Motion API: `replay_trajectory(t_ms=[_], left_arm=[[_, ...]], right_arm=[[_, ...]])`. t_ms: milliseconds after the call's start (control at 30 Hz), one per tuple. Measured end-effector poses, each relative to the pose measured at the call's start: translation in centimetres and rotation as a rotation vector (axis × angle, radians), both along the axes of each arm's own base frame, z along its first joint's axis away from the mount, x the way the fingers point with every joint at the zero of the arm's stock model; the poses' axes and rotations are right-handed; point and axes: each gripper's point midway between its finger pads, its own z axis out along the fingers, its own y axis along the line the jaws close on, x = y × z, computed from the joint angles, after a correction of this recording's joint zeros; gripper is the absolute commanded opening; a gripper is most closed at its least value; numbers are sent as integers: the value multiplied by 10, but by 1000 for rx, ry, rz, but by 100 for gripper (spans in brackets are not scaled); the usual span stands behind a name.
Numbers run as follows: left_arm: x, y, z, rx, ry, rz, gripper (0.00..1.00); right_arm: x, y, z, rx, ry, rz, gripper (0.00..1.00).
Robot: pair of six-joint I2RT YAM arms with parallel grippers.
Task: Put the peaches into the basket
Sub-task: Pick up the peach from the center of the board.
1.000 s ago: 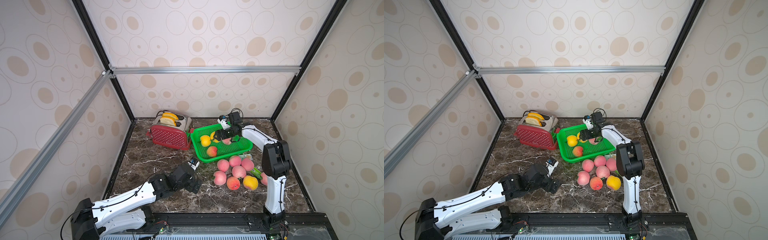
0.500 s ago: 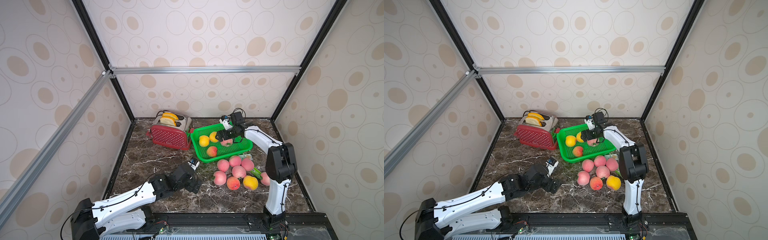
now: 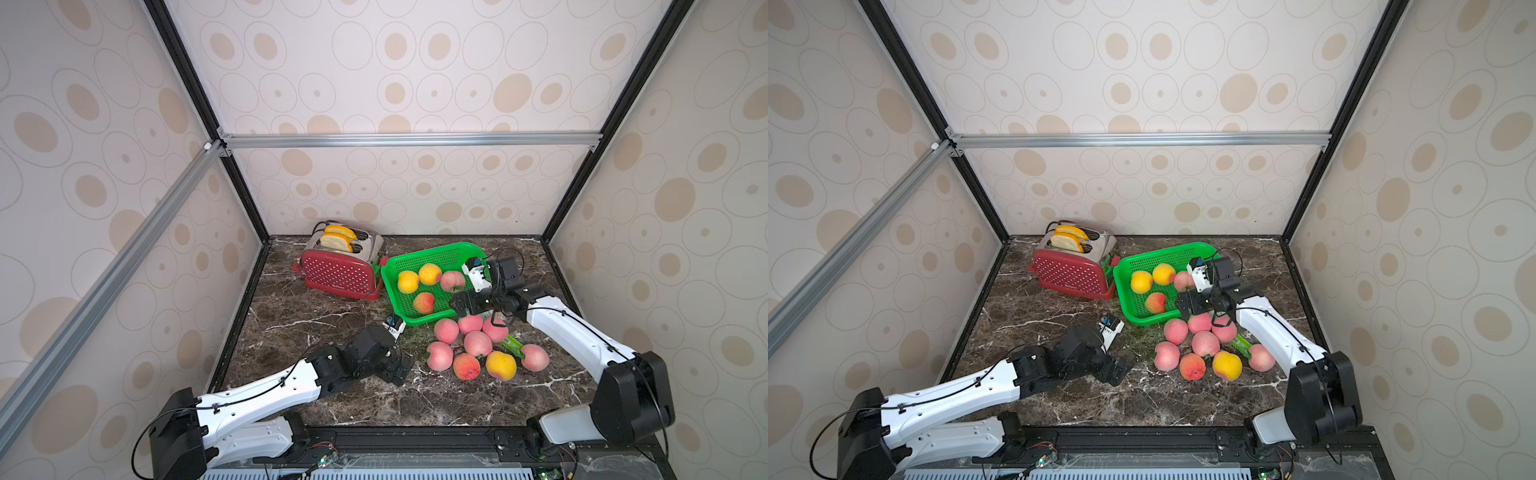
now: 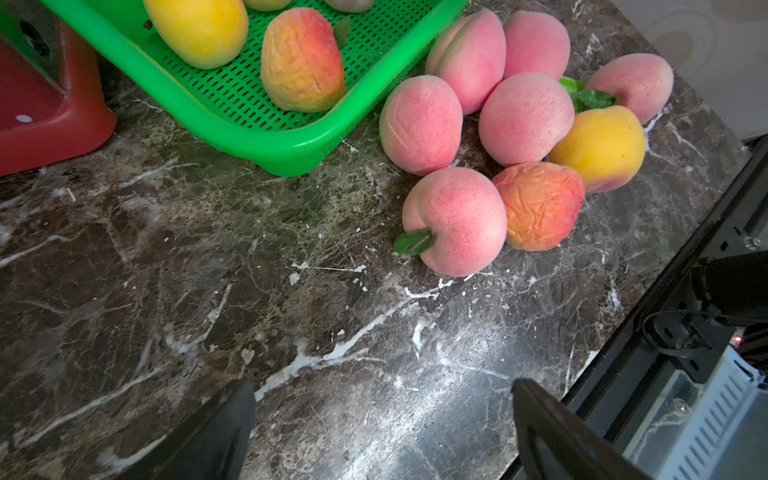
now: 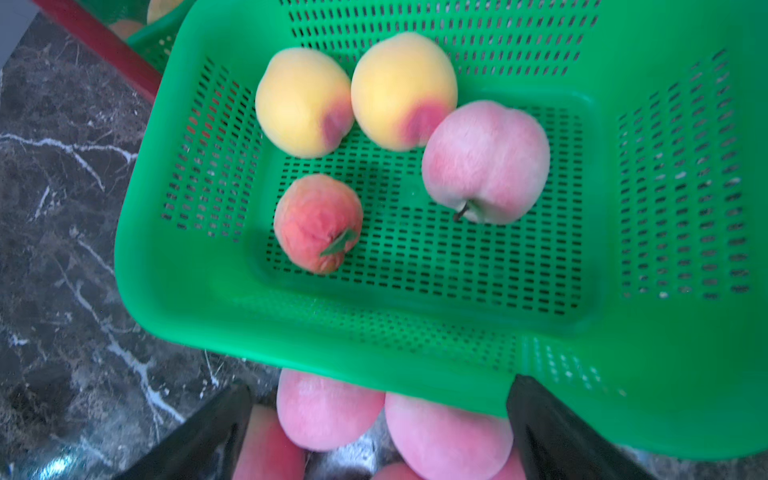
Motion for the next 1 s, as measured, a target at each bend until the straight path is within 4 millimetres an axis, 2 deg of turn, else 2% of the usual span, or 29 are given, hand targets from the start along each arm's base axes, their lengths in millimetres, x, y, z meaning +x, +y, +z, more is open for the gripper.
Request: replay_trajectory(t_ms=[300,433,600,700,1000], left_arm=[[-2,-24,4,-34,11,-19,99],[-2,-34,-3,-35,30,-19,99],[-1,-43,-14,-27,55,-15,99],[1,-52,-18,-18,67,-20,99],[14,-80,-14,-2,44,-65,99]], right_arm=[[-67,-20,4,49,-37,-17,100],[-93,-31,5,77,-45,-39,100],[-116,-41,7,109,-54,-52,100],[-126,-40,7,136,-40,-45,100],[-164,-32,2,211,0,-5,100]])
